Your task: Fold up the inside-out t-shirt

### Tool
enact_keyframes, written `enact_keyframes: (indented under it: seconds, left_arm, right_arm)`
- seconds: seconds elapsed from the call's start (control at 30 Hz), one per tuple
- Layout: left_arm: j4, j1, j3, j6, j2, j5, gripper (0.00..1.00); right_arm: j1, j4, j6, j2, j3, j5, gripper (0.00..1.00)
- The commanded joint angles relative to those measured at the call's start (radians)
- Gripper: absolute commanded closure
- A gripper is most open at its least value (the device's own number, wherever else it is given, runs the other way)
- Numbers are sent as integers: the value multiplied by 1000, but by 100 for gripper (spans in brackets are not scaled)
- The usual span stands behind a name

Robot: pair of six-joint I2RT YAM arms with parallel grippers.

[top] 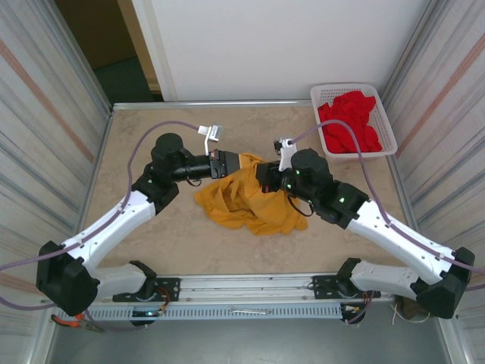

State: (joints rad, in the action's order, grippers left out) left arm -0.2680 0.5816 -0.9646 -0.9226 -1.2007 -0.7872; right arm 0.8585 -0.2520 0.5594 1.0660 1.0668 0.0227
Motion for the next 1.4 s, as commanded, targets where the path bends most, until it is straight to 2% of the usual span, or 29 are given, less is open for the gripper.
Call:
enact_keyframes:
  seconds: [0.0, 0.03, 0.07, 0.1, 0.17, 0.3, 0.5, 0.6, 0.73, 0.8, 0.83, 0.93, 0.97, 1.0, 1.03, 1.1, 1.13, 1.17, 1.27, 1.37]
  left_arm:
    - [19, -27, -17, 3, -5, 48, 60]
    - [30, -37, -16, 8, -7, 62, 46]
    - [46, -48, -15, 21, -3, 81, 36]
    - [69, -56, -12, 43, 5, 98, 30]
    - [119, -59, 3, 96, 35, 135, 24]
    - [167, -8, 88, 188, 129, 246, 22]
    - [191, 207, 141, 329, 149, 494, 21]
    - [168, 255, 116, 367, 87, 538, 20]
    - [149, 259, 78, 372, -1, 548, 21]
    - [154, 259, 73, 371, -26, 588, 28]
    - [161, 256, 75, 375, -34, 609, 38]
    - [210, 224, 88, 386, -39, 633, 92]
    - [219, 205, 102, 384, -32, 632, 99]
    - [224, 188, 117, 380, -21, 630, 100]
    - [227, 169, 137, 380, -5, 620, 97]
    - [237, 140, 163, 385, 32, 607, 82]
    - [250, 132, 172, 395, 56, 606, 65]
    - [269, 128, 177, 411, 82, 606, 52]
    - [294, 137, 181, 434, 161, 604, 41]
    - [285, 195, 156, 461, 214, 637, 33]
  right_arm:
    - [-6, -17, -46, -57, 76, -107, 100]
    - [-11, -15, -45, -69, 87, -125, 100]
    - [-18, -14, -41, -72, 98, -137, 100]
    - [-29, -16, -37, -97, 109, -143, 100]
    - [-55, -19, -22, -110, 123, -154, 100]
    - [-111, -28, 10, -107, 135, -178, 100]
    - [-126, -12, 38, -83, 129, -176, 100]
    - [-122, -10, 52, -83, 127, -168, 100]
    - [-118, -3, 70, -61, 114, -150, 100]
    - [-117, 0, 77, -66, 116, -147, 100]
    - [-117, 3, 80, -71, 119, -144, 100]
    - [-121, 5, 82, -112, 129, -129, 100]
    - [-125, 1, 82, -121, 133, -119, 100]
    - [-127, -4, 82, -127, 137, -113, 100]
    - [-130, -7, 80, -130, 140, -106, 100]
    - [-133, -6, 82, -129, 137, -105, 100]
    - [-134, -9, 82, -123, 133, -103, 100]
    - [-134, -9, 84, -118, 129, -103, 100]
    - [-133, 0, 99, -105, 109, -108, 100]
    - [-126, 10, 106, -90, 95, -109, 100]
